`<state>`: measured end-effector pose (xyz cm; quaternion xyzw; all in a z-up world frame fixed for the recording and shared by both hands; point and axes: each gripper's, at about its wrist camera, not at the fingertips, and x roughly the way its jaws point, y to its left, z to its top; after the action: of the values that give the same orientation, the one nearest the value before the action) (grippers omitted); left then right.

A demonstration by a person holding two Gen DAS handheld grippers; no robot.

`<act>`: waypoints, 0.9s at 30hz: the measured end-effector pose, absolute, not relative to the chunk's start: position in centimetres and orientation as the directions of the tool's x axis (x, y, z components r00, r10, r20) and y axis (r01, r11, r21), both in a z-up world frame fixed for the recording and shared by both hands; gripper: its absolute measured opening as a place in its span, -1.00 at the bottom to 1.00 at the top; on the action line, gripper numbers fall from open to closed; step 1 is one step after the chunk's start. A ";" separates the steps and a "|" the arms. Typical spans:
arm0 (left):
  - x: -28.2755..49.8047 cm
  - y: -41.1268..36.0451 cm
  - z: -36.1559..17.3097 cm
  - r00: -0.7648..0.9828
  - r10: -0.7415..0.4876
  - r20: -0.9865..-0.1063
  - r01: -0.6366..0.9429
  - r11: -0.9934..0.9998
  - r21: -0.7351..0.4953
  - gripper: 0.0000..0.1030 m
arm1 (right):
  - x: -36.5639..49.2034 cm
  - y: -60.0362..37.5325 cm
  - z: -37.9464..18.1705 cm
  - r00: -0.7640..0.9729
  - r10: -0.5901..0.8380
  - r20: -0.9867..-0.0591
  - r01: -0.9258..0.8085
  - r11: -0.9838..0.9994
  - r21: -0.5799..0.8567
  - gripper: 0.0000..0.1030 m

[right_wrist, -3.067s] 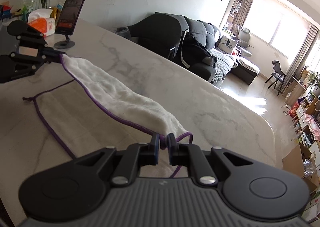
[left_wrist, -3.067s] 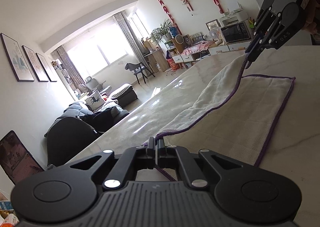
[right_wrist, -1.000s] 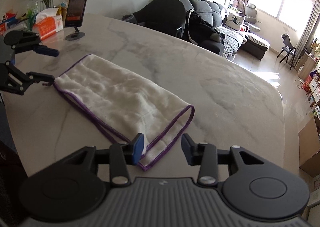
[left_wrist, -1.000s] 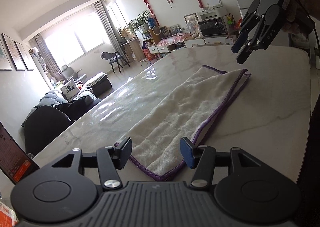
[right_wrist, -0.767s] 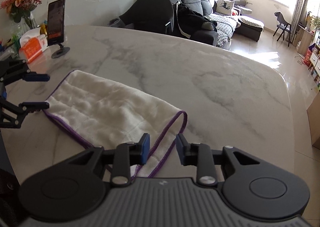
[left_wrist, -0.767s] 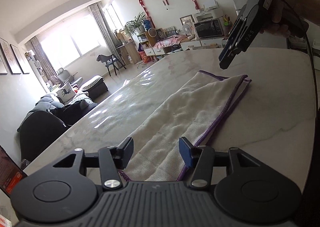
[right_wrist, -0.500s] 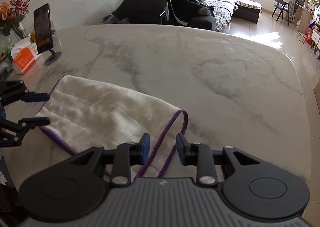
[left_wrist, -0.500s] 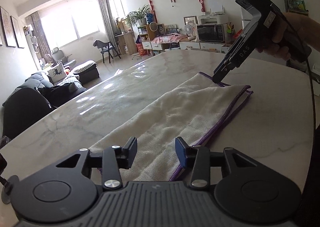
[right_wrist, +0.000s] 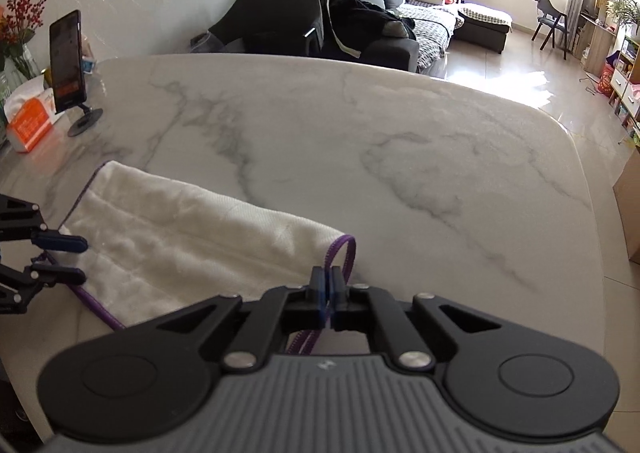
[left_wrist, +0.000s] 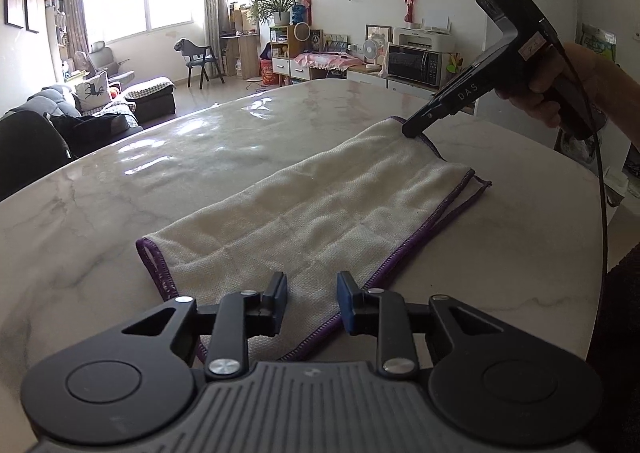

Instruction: Fold towel

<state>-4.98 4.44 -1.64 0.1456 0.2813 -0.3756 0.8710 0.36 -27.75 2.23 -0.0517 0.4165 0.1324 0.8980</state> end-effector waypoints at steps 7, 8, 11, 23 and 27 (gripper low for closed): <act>-5.2 4.7 -1.2 0.569 -0.568 -0.595 0.731 0.680 0.051 -0.43 | 1.4 -27.5 1.4 0.649 0.168 -0.742 -0.257 0.966 -0.006 -0.38; -5.1 4.8 -0.9 0.580 -0.563 -0.589 0.724 0.687 0.057 -0.43 | 1.3 -27.4 1.5 0.658 0.171 -0.733 -0.260 0.965 -0.009 -0.38; -4.7 5.4 -0.3 0.606 -0.549 -0.575 0.698 0.714 0.054 -0.43 | 0.4 -26.5 2.3 0.668 0.213 -0.713 -0.308 0.951 -0.004 -0.42; -1.4 6.9 1.2 0.696 -0.464 -0.548 0.612 0.783 0.115 -0.41 | -4.8 -24.8 0.7 0.572 0.289 -0.768 -0.479 0.878 -0.027 -0.42; 0.4 6.8 0.6 0.693 -0.438 -0.572 0.594 0.797 0.110 -0.41 | -5.1 -24.4 0.5 0.562 0.293 -0.773 -0.492 0.870 -0.028 -0.43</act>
<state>0.41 6.77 0.63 0.1447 0.2696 -0.2841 0.9086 -5.13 -24.36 0.49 -0.1209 0.4107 0.2242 0.8754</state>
